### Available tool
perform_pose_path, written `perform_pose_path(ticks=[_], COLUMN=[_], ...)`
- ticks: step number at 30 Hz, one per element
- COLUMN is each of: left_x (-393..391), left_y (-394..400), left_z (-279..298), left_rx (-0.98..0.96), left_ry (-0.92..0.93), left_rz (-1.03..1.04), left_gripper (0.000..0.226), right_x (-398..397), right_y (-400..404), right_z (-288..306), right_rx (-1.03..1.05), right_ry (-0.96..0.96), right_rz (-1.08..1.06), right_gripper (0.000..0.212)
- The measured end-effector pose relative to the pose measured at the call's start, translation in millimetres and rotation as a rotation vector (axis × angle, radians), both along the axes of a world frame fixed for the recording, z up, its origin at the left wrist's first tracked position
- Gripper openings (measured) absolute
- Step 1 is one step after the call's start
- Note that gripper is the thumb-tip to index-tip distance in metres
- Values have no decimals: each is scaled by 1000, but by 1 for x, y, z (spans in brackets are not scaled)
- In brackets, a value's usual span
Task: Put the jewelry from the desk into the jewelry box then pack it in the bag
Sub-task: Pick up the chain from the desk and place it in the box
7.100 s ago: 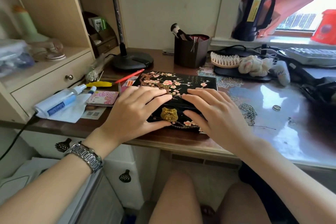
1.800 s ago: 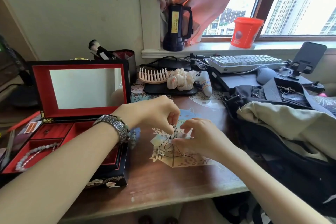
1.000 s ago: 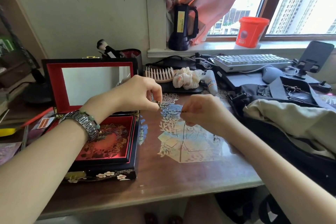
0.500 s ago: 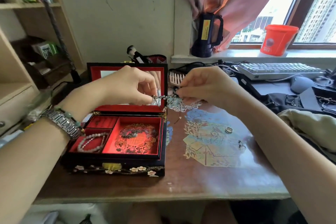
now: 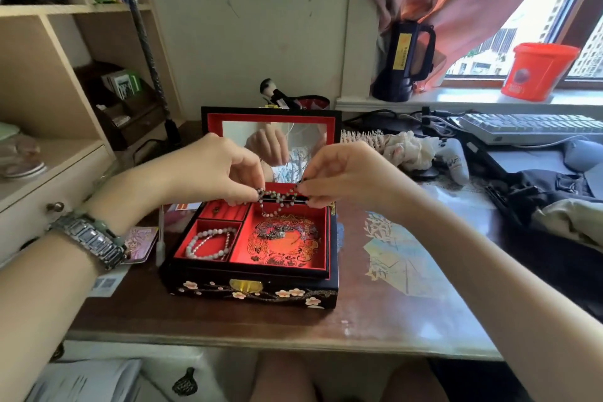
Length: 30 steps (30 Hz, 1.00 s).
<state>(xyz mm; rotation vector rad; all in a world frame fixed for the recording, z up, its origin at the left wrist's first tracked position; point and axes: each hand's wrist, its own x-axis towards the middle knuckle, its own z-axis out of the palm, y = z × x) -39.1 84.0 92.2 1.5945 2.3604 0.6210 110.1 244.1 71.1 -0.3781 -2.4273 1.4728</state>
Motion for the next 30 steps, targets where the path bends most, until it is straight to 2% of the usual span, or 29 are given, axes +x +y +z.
perform_pose_path(ticks=[3, 6, 14, 19, 24, 30], left_x=[0, 4, 9, 9, 10, 15], left_y=[0, 3, 8, 8, 7, 15], left_z=[-15, -27, -39, -39, -32, -12], left_rx=[-45, -95, -185, -204, -207, -211], left_ry=[8, 34, 174, 221, 203, 284], left_rz=[-35, -72, -109, -108, -125, -128], left_gripper=[11, 9, 8, 10, 8, 9], right_x=[-1, -2, -6, -6, 2, 24], right_y=[-6, -8, -11, -11, -8, 4], right_z=[-15, -28, -43, -41, -30, 0], right_rx=[84, 332, 688, 756, 731, 737], right_ry=[-85, -137, -118, -170, -243, -199], right_rz=[-4, -16, 1, -3, 42, 27], right_gripper=[10, 9, 9, 15, 32, 29])
